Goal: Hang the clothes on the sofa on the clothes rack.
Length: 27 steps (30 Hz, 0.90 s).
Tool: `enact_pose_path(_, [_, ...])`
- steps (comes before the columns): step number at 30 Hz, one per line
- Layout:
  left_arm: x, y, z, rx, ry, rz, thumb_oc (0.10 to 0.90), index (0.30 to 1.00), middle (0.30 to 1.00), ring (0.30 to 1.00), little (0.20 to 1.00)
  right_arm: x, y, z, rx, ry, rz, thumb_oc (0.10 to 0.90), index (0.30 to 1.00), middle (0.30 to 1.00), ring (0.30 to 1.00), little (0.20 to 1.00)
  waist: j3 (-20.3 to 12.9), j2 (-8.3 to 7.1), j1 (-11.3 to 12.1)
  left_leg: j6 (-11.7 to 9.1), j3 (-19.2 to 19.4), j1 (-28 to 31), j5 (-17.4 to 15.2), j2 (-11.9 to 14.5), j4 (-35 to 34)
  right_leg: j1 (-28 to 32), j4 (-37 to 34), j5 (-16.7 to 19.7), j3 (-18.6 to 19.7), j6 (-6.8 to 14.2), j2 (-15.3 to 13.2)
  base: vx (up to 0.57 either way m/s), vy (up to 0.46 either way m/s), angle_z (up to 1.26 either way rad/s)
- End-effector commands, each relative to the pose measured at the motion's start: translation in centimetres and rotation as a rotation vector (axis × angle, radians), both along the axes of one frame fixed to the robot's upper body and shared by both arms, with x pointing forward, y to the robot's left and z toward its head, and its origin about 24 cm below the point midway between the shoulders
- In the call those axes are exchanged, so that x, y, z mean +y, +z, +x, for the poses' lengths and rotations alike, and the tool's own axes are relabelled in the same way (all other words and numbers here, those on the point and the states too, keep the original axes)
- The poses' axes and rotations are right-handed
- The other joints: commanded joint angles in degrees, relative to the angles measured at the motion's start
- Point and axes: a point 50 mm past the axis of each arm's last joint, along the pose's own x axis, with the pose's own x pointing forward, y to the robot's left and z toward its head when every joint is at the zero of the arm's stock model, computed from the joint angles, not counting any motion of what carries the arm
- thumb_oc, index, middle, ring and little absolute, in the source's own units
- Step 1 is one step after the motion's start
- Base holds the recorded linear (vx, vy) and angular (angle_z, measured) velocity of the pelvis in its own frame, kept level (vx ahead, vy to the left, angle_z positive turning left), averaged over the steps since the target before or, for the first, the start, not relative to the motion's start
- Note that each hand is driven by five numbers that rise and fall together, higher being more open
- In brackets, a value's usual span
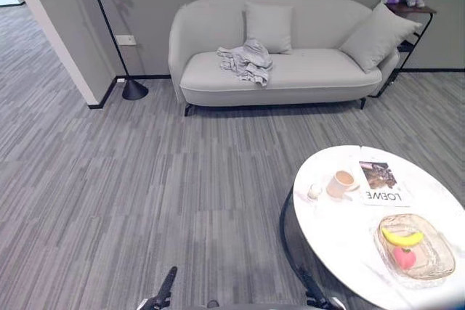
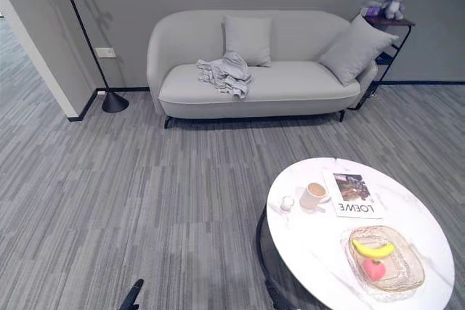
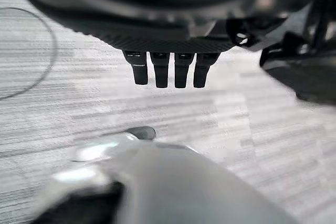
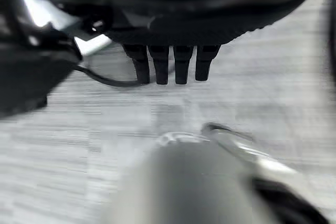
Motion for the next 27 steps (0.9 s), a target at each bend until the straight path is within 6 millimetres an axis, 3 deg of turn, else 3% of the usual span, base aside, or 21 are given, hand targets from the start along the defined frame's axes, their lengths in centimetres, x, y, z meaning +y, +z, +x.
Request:
enact_pose_path(1, [-1.4, 1.3, 5.9, -0.204, -0.017, -0.029, 0.800, 0.900, 0.900, 0.900, 0.900, -0.4, 1.2, 3.9, -0.133, 0.006, -0.016, 0.800, 0.900, 0.900, 0.900, 0.900, 2.1, -1.05, 0.5, -3.5, 5.4, 4.0, -2.4, 3.8, -2.3, 5.5, -15.3, 10.9, -2.6, 5.0, -3.1, 0.03, -0.005, 0.05])
enact_pose_path(9, [-1.3, 1.1, 5.5, -0.189, 0.011, -0.043, 0.800, 0.900, 0.900, 0.900, 0.900, -0.2, 1.2, 3.6, -0.134, 0.032, -0.010, 0.800, 0.900, 0.900, 0.900, 0.900, 2.1, -1.12, 0.2, -3.4, 5.7, 4.9, -3.1, 3.6, -2.3, 6.2, -15.3, 10.5, -2.3, 5.0, -2.9, 0.03, -0.002, 0.00])
enact_pose_path(14, [-1.6, 1.4, 6.4, -0.213, -0.001, -0.037, 0.800, 0.900, 0.900, 0.900, 0.900, 0.0, 1.5, 4.8, -0.166, 0.046, -0.017, 0.800, 0.900, 0.900, 0.900, 0.900, 3.5, -1.68, 0.4, -3.3, 5.5, 5.5, -3.0, 3.7, -2.3, 6.4, -15.3, 9.8, -2.1, 4.2, -2.3, 0.04, -0.018, 0.01])
enact_pose_path(18, [-1.7, 2.2, 8.4, -0.280, 0.030, -0.044, 0.800, 0.900, 0.900, 0.900, 0.900, 0.2, 2.6, 6.9, -0.248, 0.048, -0.006, 0.800, 0.900, 0.900, 0.900, 0.900, 7.3, -3.31, 0.8, -4.6, 4.6, -3.8, -6.0, 5.0, 15.9, 6.3, -15.3, 9.1, -2.0, 2.2, -2.6, 0.01, -0.097, 0.04])
enact_pose_path(19, [-1.7, 2.3, 8.7, -0.295, 0.037, -0.046, 0.800, 0.900, 0.900, 0.900, 0.900, 0.2, 2.8, 7.1, -0.262, 0.053, -0.008, 0.800, 0.900, 0.900, 0.900, 0.900, 7.6, -3.60, 0.8, -4.7, 3.5, -7.5, -4.8, 5.7, 22.8, 6.5, -15.3, 8.5, -1.8, 1.3, -2.2, 0.09, -0.158, 0.16])
enact_pose_path(20, [-1.9, 2.6, 9.2, -0.312, 0.041, -0.059, 0.800, 0.900, 0.900, 0.900, 0.900, 0.1, 3.0, 7.4, -0.281, 0.041, -0.009, 0.800, 0.900, 0.900, 0.900, 0.900, 9.5, -3.60, 1.5, -5.1, 1.3, -12.4, -1.0, 6.1, 31.7, 7.4, -15.3, 7.8, -1.1, 0.0, -1.4, 0.10, -0.154, 0.15])
enact_pose_path(21, [-2.1, 2.7, 9.6, -0.325, 0.054, -0.069, 0.800, 0.900, 0.900, 0.900, 0.900, 0.1, 3.3, 7.7, -0.299, 0.028, -0.004, 0.800, 0.900, 0.900, 0.900, 0.900, 10.4, -3.51, 1.7, -4.9, -0.4, -15.3, 0.8, 5.6, 36.1, 7.9, -15.3, 7.2, -1.0, -0.7, -0.8, 0.05, -0.103, 0.14])
enact_pose_path(22, [-2.1, 2.7, 9.6, -0.325, 0.054, -0.069, 0.800, 0.900, 0.900, 0.900, 0.900, 0.1, 3.3, 7.7, -0.300, 0.028, -0.003, 0.800, 0.900, 0.900, 0.900, 0.900, 10.2, -3.58, 1.5, -4.9, -0.5, -15.5, 1.0, 5.5, 36.0, 7.7, -15.3, 7.3, -1.1, -0.7, -0.9, 0.21, -0.077, 0.16])
enact_pose_path(23, [-2.1, 2.7, 9.5, -0.329, 0.080, -0.082, 0.800, 0.900, 0.900, 0.900, 0.900, -0.2, 3.4, 7.7, -0.301, 0.024, -0.012, 0.800, 0.900, 0.900, 0.900, 0.900, 10.5, -4.16, 2.3, -4.1, -1.4, -20.2, -0.2, 4.3, 39.8, 8.7, -15.3, 5.6, -1.2, -1.0, -0.6, 0.32, -0.024, 0.20])
enact_pose_path(26, [-1.9, 2.5, 8.6, -0.322, 0.113, -0.090, 0.800, 0.900, 0.900, 0.900, 0.900, -0.3, 3.5, 7.7, -0.315, 0.018, -0.006, 0.800, 0.900, 0.900, 0.900, 0.900, 10.0, -4.95, 3.6, -3.5, 1.8, -20.3, -1.8, 6.4, 24.9, 10.8, -15.3, 3.4, -0.8, 0.3, -1.0, 0.42, 0.080, 0.03])
enact_pose_path(27, [-1.9, 2.4, 8.4, -0.315, 0.112, -0.089, 0.800, 0.900, 0.900, 0.900, 0.900, -0.2, 3.7, 7.9, -0.328, 0.021, -0.003, 0.800, 0.900, 0.900, 0.900, 0.900, 9.8, -4.68, 4.0, -4.1, 2.1, -20.4, 1.2, 8.1, 17.9, 11.6, -15.3, 2.8, -1.0, 0.6, -0.8, 0.48, 0.168, -0.08])
